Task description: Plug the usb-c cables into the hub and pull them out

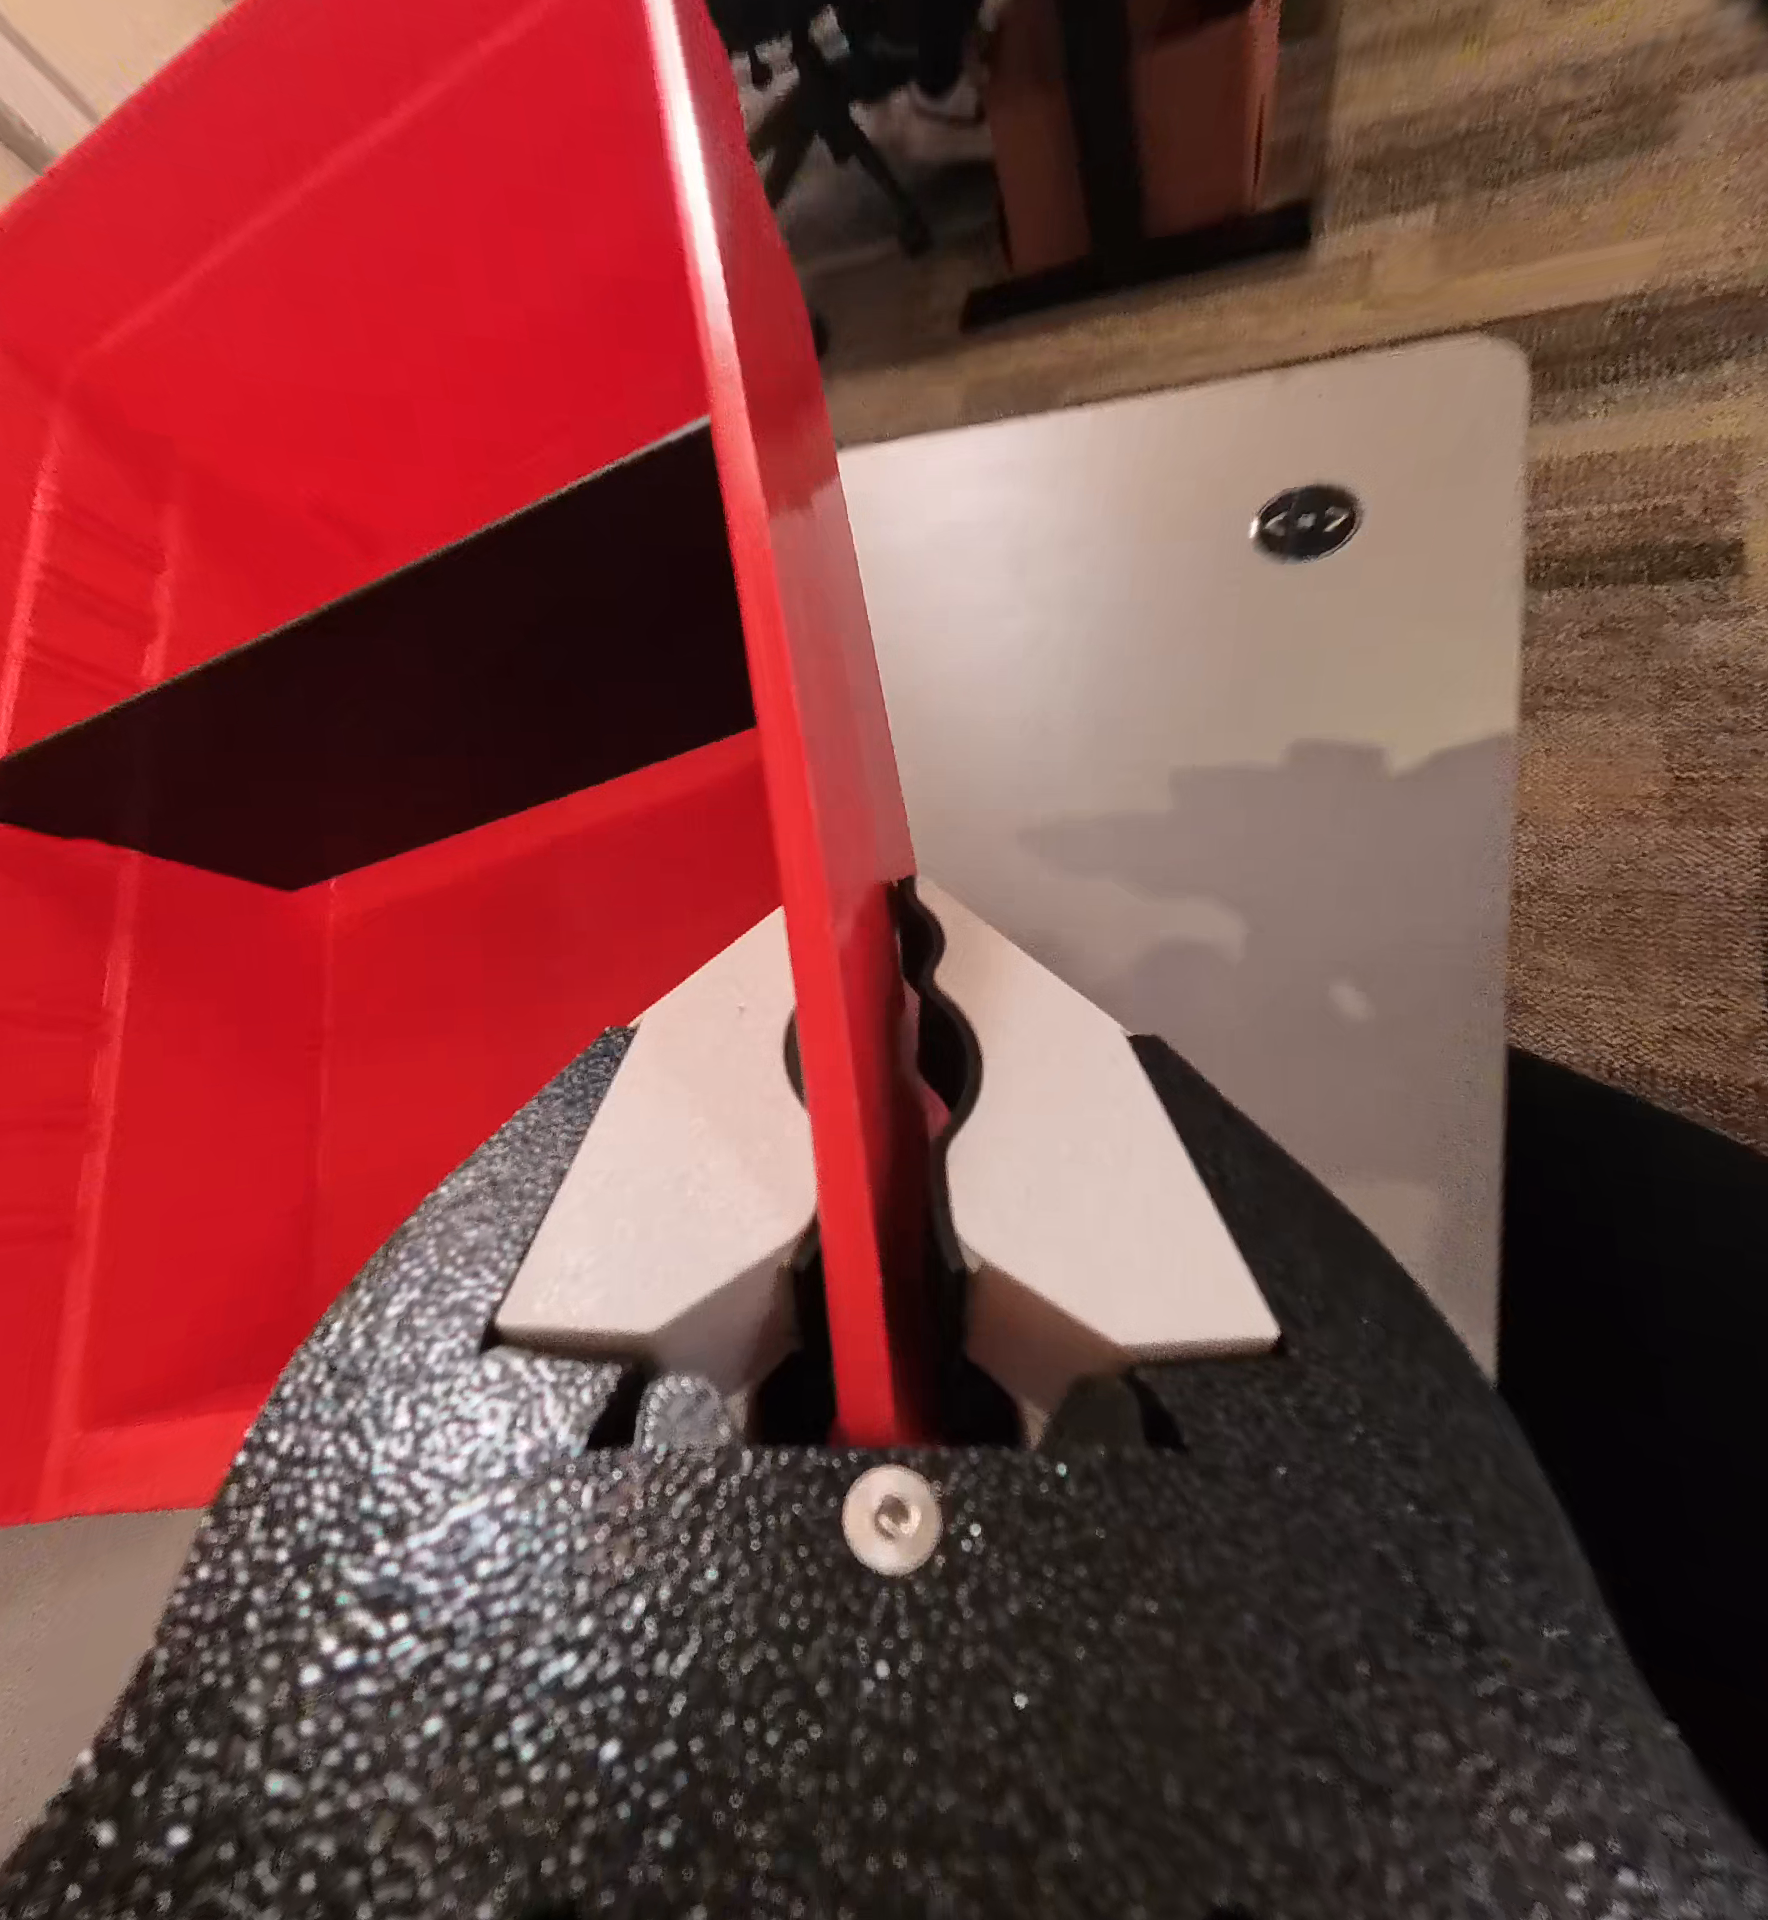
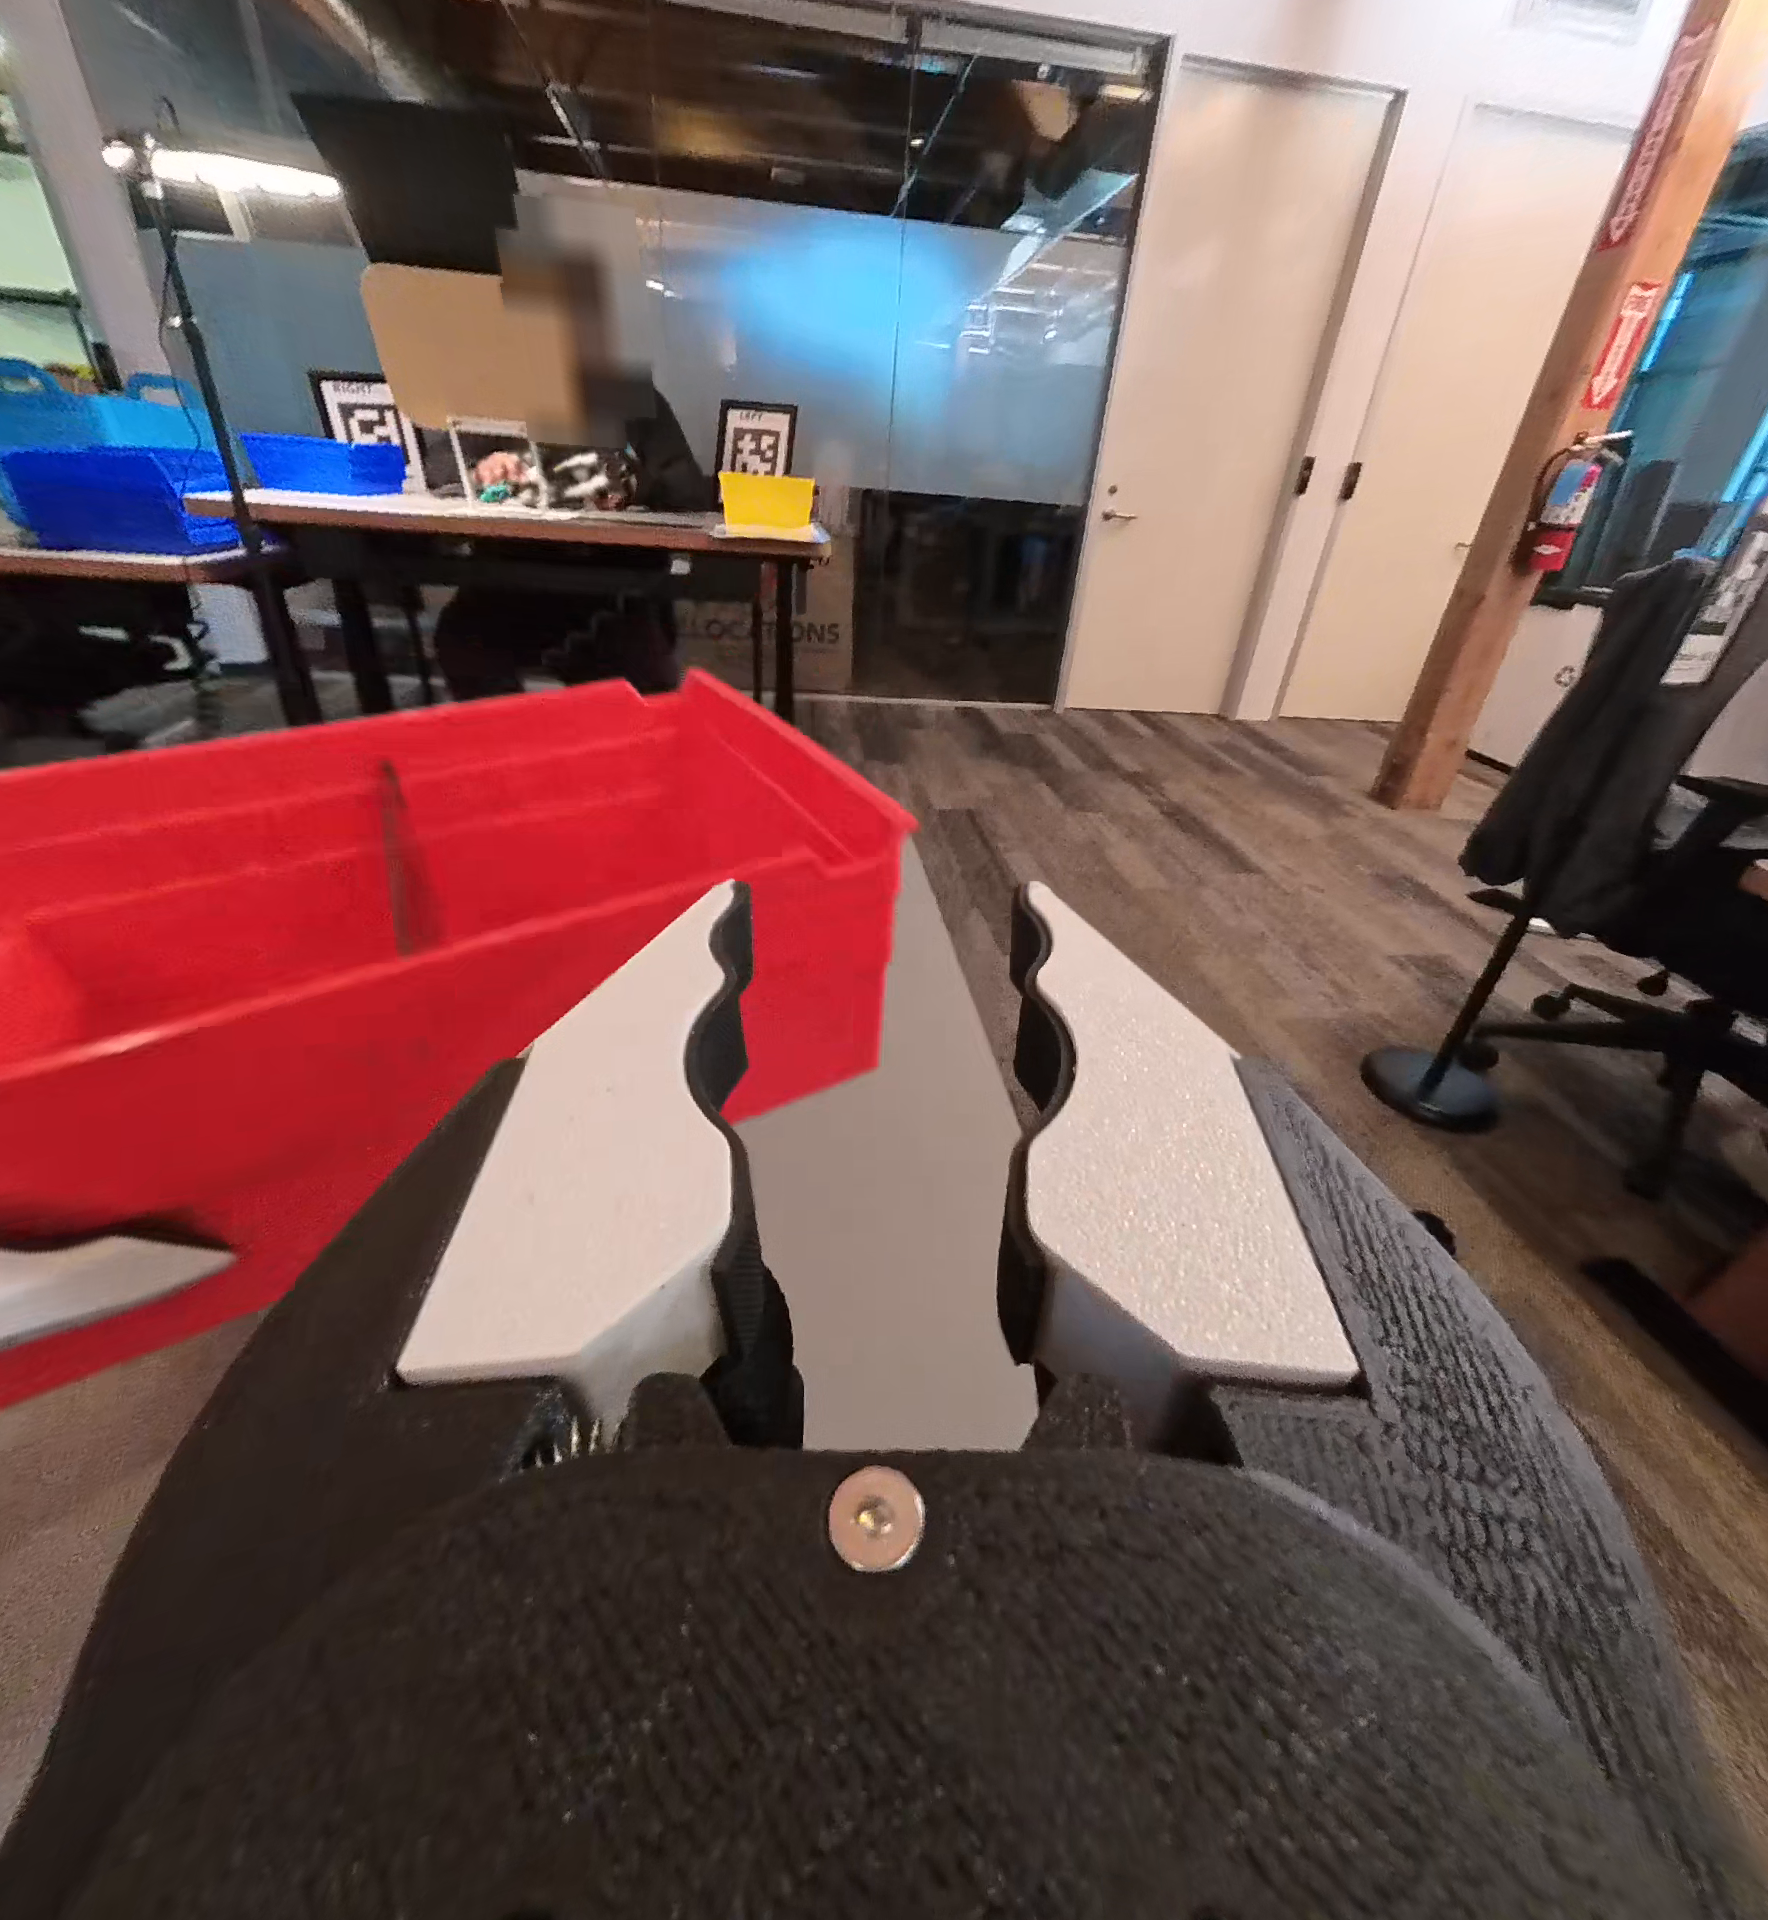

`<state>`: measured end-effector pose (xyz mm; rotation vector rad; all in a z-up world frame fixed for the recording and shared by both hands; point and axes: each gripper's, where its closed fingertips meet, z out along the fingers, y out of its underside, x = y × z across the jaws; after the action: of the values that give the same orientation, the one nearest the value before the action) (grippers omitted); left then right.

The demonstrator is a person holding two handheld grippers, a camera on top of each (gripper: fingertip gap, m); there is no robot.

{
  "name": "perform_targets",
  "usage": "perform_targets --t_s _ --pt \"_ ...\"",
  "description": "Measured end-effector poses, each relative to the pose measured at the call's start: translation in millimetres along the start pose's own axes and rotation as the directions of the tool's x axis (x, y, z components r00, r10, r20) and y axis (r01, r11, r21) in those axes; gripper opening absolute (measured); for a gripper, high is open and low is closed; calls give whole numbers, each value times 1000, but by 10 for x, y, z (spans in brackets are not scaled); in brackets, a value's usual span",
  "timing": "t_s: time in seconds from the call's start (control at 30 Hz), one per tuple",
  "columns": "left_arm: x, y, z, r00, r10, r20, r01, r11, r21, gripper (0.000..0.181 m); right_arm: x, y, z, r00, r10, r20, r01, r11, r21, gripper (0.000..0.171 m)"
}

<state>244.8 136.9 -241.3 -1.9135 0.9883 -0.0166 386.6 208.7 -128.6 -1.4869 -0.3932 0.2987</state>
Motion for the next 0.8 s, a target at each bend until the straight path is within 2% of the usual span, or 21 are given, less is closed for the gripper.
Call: perform_targets --t_s 0.03,0.27,0.4,0.57,0.6,0.63,0.7,0.8 --pt "13 66 127 1000 -16 -7 16 1000 -21 5 -41 18 29 1000 -12 15 12 1000 -2 48" --pt "-47 477 678 998 -60 -15 57 988 -144 4 -303 1 164 994 -86 69 82 995 54 43" --pt "-98 652 802 996 -90 12 91 984 -153 4 -430 85 249 990 -95 106 93 995 26 43" --pt "-142 682 841 993 -111 42 115 986 -123 8 -877 -99 238 968 -37 248 4 991 132 50" --pt "-175 653 811 990 -127 56 132 986 -106 26 -947 -119 241 966 -43 253 7 990 142 52" --pt "-202 626 755 987 -147 66 153 984 -95 53 -999 -126 249 967 -59 247 22 989 149 55" --pt "-214 524 524 982 -176 70 179 983 -44 69 -1062 -125 271 971 -102 215 68 985 158 59" --pt "-193 309 -130 981 -162 103 151 983 108 92 -1134 -110 295 972 -153 179 125 980 155 62"
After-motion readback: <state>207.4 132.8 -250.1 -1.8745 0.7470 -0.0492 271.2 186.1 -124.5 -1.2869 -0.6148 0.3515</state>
